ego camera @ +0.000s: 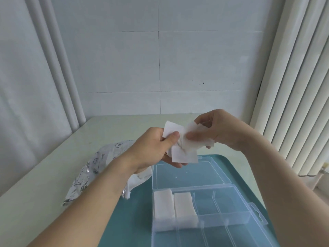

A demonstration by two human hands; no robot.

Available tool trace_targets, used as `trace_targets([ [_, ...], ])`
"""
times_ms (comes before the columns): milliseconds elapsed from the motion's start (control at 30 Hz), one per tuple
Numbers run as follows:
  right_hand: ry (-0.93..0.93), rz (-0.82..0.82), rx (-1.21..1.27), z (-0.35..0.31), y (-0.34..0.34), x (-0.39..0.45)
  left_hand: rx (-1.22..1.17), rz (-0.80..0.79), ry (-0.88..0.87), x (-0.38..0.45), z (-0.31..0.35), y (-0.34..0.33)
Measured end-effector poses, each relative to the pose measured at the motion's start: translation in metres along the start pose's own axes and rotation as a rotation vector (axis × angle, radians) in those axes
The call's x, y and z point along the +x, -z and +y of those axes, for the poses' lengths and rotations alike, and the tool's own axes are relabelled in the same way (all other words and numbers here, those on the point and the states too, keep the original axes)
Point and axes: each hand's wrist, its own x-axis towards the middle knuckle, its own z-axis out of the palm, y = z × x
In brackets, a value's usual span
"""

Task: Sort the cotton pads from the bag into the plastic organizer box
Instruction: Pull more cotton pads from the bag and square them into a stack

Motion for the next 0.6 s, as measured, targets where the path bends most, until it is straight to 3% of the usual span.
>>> trace_targets([
  [233,-0.014,0.132,0.194,0.007,0.013,0.000,-0.202,0.248,0.013,0.006,-0.006,0.006],
  [333,0.035,0.033,0.351,0.004,0.017,-0.004,-0.252,0.391,0.021,0.009,-0.008,0.009],
  [467,-0.041,-0.163,0.413,-0.002,-0.010,-0.001,-0.187,0.557,-0.066,0.012,-0.009,0.002],
  [600,-0.090,-0.085,0.454,0.003,-0.033,0.008,-0.127,0.599,-0.066,0.011,-0.006,-0.003],
])
